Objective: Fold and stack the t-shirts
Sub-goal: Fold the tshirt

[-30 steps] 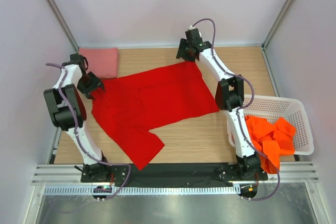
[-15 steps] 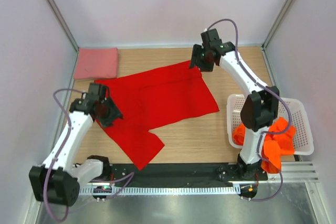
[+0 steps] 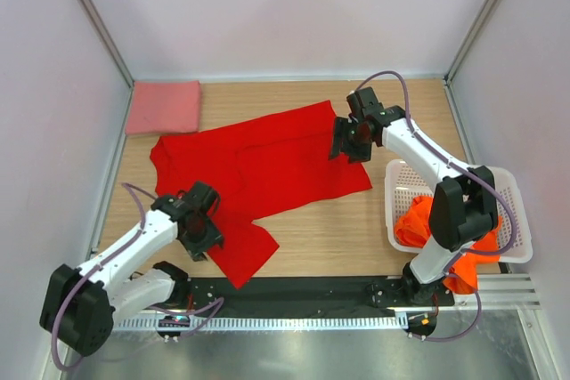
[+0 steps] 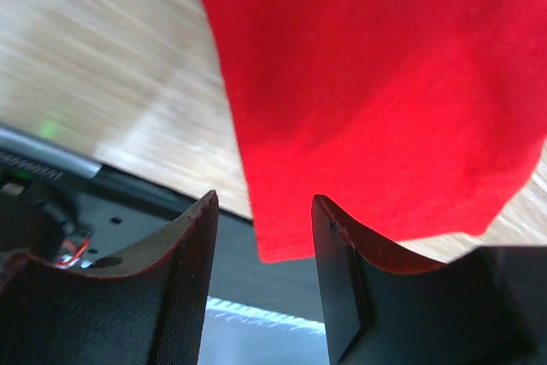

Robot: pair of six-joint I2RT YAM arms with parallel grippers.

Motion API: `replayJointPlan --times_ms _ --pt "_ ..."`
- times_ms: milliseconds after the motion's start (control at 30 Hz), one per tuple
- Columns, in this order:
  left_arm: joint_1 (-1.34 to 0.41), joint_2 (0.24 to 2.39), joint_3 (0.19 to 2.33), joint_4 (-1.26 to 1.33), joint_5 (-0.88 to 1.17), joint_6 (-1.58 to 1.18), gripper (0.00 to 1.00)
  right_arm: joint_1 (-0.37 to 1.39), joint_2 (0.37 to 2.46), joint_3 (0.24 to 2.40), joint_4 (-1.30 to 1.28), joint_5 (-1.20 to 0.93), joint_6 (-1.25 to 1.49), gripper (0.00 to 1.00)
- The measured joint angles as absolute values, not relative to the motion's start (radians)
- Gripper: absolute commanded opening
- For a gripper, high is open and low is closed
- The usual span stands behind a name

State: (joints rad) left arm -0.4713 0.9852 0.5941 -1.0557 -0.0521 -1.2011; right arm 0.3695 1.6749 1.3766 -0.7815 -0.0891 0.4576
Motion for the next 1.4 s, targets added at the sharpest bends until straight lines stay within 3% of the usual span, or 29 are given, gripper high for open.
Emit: replayJointPlan --times_ms 600,767,933,1167,1233,1400 --pt "-0.493 1.142 0.518 -0.911 -0.034 -1.302 0.41 0.369 1.666 1.347 -0.781 -0.069 0.394 0.64" --pt "-0.496 1.155 0.521 -0.912 -0.03 -1.303 0.33 0.367 1.676 1.345 -0.789 -0.042 0.394 0.63" --pt "-0.496 1.167 0.526 -0.909 -0.017 -1.301 0.19 0.34 1.708 1.342 -0.804 -0.006 0.394 0.59" --pt "-0.498 1.158 0.527 -0.915 -0.027 -1.281 0.03 0.274 1.755 1.336 -0.824 0.051 0.372 0.43" --pt "-0.498 1.153 0.53 -0.915 -0.043 -1.274 0.01 0.273 1.784 1.336 -0.825 0.06 0.365 0.37" --pt "-0.498 1.143 0.554 -0.919 -0.081 -1.255 0.0 0.274 1.844 1.322 -0.833 0.079 0.357 0.36"
